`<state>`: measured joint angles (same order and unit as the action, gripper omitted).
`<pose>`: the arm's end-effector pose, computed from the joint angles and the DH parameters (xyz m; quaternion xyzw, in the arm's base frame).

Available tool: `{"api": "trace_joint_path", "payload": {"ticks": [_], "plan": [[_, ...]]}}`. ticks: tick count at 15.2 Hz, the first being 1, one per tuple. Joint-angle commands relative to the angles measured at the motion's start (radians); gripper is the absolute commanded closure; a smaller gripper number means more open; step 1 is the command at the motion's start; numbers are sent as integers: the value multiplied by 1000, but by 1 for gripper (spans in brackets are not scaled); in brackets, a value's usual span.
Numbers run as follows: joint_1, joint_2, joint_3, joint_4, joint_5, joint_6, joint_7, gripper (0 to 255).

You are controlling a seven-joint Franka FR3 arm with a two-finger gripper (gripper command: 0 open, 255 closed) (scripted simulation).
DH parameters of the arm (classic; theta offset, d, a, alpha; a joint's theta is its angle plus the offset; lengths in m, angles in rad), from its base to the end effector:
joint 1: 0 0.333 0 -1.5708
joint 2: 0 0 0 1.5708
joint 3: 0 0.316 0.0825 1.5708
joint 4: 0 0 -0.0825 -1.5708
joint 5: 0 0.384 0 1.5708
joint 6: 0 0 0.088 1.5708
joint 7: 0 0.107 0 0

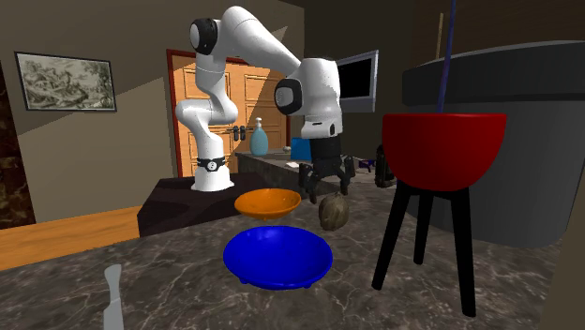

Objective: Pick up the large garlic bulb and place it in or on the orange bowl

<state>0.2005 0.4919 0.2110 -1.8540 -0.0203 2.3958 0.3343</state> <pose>0.5975 0.2505 0.2666 -0.9981 -0.0321 -0.0130 0.0502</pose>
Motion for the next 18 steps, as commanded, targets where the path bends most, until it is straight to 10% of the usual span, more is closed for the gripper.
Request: {"api": "trace_joint_path", "payload": {"ticks": [1, 3, 4, 18], "plan": [[0, 0, 0, 0, 0, 1, 0, 0], [0, 0, 0, 0, 0, 0, 0, 0], [0, 0, 0, 0, 0, 0, 0, 255], [-5, -41, 6, 10, 8, -51, -2, 255]]}}
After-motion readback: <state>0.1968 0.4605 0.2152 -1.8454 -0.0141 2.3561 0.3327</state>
